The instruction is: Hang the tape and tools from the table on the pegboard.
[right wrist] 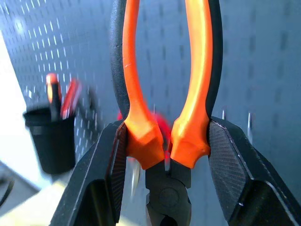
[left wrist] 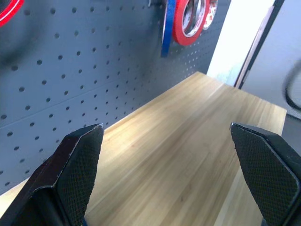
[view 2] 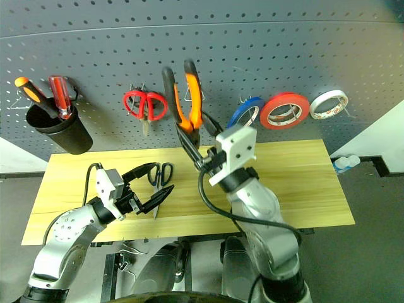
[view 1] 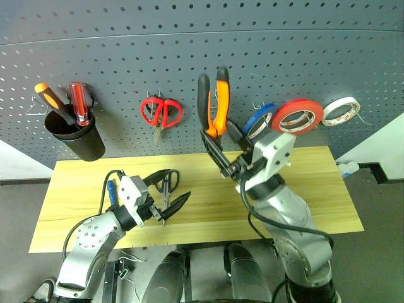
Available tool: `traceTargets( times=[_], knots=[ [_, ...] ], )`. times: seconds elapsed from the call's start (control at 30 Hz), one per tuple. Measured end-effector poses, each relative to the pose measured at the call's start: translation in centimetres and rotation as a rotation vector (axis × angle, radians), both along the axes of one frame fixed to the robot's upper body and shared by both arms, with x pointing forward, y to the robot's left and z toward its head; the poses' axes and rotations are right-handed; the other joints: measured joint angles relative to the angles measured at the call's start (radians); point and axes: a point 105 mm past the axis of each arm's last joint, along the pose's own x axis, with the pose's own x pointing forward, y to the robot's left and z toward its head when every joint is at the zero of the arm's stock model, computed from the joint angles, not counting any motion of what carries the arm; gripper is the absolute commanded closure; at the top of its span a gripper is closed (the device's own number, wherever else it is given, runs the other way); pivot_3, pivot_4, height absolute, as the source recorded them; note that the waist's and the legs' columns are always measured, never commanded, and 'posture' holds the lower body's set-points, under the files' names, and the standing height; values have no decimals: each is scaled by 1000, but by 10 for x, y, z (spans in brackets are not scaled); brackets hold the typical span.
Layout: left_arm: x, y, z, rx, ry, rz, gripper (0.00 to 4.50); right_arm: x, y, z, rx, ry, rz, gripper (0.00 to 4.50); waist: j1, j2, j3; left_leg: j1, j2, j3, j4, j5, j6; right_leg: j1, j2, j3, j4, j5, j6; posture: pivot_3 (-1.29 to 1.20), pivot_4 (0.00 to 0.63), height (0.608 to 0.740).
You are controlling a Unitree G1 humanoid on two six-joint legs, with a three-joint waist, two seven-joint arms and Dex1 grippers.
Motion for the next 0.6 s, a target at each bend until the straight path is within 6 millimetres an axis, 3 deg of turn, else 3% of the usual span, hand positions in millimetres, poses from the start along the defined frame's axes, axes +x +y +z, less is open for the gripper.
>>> traceTargets(
  times=[0.33, 0.6],
  knots=[
    [-1, -1, -1, -18, 1, 4, 0, 40, 25, 21, 15, -83, -35, 2388, -3, 0, -3, 0, 0, 1, 8, 0, 0, 0, 0, 0, 8, 0, 0, 76, 186, 720],
    [-1, -2, 0, -26, -6, 13, 0, 67, 38, 24, 23, -116, -29, 2388, -2, 0, -3, 0, 0, 0, 10, 1, -1, 0, 1, 0, 10, 1, -2, 96, 187, 720]
  ],
)
